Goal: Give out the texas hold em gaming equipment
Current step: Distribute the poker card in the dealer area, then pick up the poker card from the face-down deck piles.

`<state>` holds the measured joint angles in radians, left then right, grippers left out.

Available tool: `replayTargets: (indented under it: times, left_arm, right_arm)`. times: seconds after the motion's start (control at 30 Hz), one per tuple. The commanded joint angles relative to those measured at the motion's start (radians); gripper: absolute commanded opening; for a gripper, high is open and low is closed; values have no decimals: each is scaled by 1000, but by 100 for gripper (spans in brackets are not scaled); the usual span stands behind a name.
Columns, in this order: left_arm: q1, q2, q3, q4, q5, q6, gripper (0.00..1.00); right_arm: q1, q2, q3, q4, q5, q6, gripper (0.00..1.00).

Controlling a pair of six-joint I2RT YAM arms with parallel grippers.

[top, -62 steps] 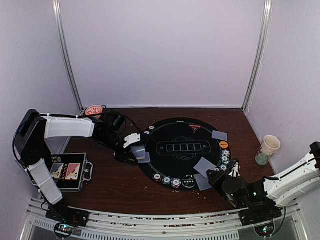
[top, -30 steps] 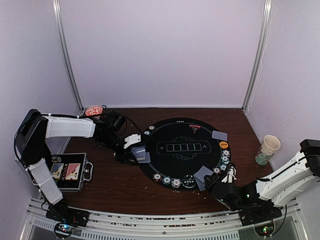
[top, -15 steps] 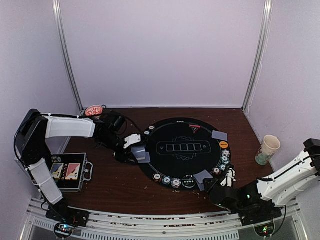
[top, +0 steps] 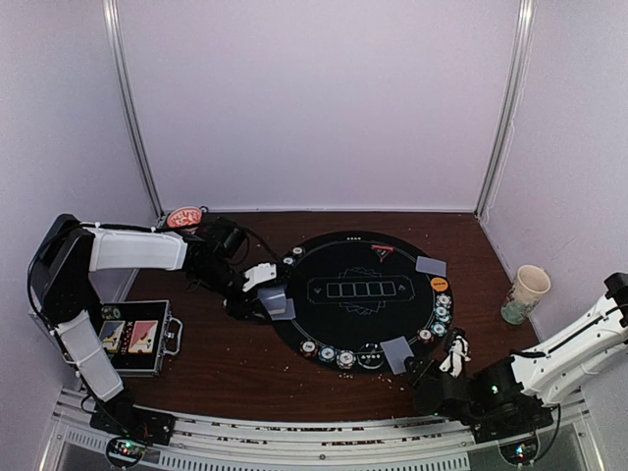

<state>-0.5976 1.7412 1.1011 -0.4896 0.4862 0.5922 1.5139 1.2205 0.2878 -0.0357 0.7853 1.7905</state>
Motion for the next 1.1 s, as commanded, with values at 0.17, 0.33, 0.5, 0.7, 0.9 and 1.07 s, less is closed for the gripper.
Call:
replayTargets:
  times: [0.17,0.33,0.5,0.7,0.9,1.07]
  left_arm:
    - [0,3,8,26,9,-3,49]
    - [1,0,6,26,10,-4,49]
    - [0,-9,4,25,13,-3,49]
    - [1,-16,3,22,15,-1,49]
    - [0,-23,0,20,19,1,49]
    - [0,-28,-1,20,24,6,49]
  right_arm:
    - [31,-108,86,-177,122,-47,32]
    - [27,-114,186,-33,210,-362,55]
    - [-66,-90,223,180,94,-602,71]
    - [-370,49,197,553,-469,-754,74]
    - [-495,355,450,597,-827,-855,77]
    - [-548,601,624,705,-1064,-842,76]
